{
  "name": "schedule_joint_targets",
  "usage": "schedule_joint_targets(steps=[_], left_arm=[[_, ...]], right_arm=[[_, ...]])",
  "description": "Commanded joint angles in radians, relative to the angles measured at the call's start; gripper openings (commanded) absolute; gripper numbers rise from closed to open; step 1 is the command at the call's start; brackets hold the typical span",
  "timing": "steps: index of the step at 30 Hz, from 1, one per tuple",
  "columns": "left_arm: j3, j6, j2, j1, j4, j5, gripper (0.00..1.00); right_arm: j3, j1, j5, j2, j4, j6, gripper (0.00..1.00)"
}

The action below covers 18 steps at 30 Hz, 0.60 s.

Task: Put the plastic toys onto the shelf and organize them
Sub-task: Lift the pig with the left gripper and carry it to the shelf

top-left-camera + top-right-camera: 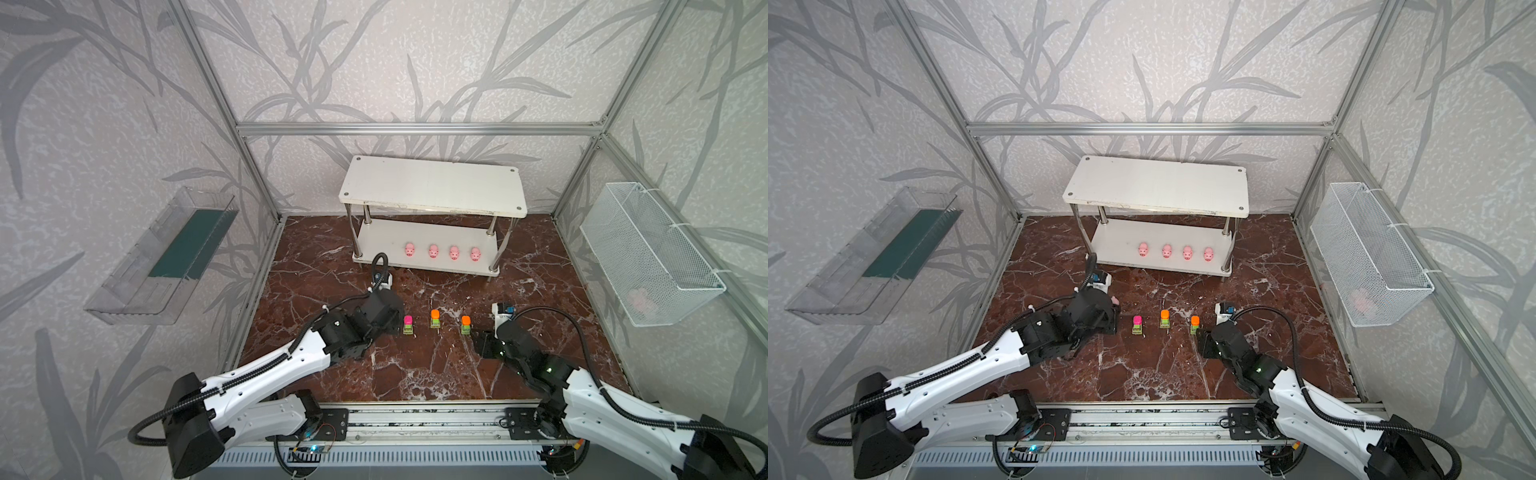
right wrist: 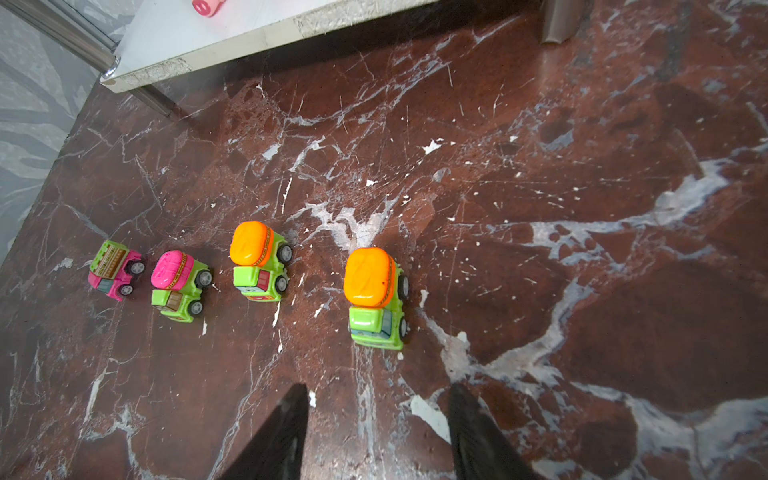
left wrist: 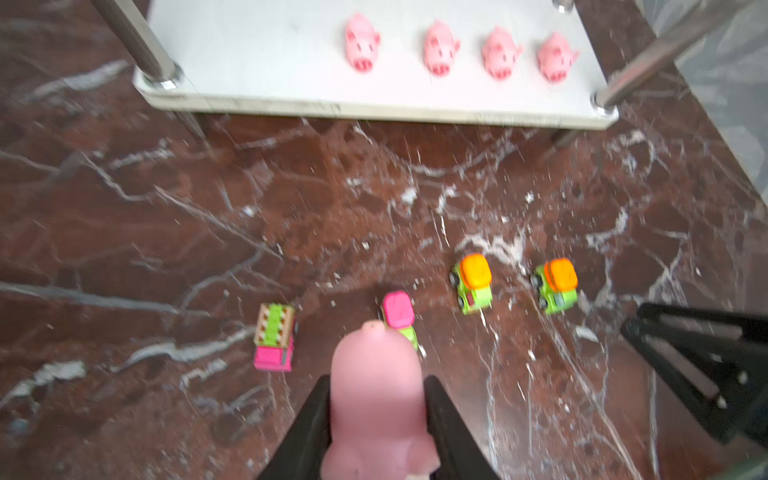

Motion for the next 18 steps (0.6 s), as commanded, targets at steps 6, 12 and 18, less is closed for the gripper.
schedule_joint_targets(steps=[6,12,18], left_arm=[[0.046,0.214,0.226,0.223,0.276,0.111,0.35],[0.117,0.236,0.383,0.302,0.416,0.128,0.34],[0.179,0.259,0.498,0.361,0.491,0.148,0.34]], right_arm=[[-0.001,-0.008,0.0,0.028,0.045,-0.011,0.55],[-0.004,-0.017,0.005,0.023,0.036,-0.022,0.55],[-0.016,-0.032,0.007,0.032,0.047,-0.018,0.55]])
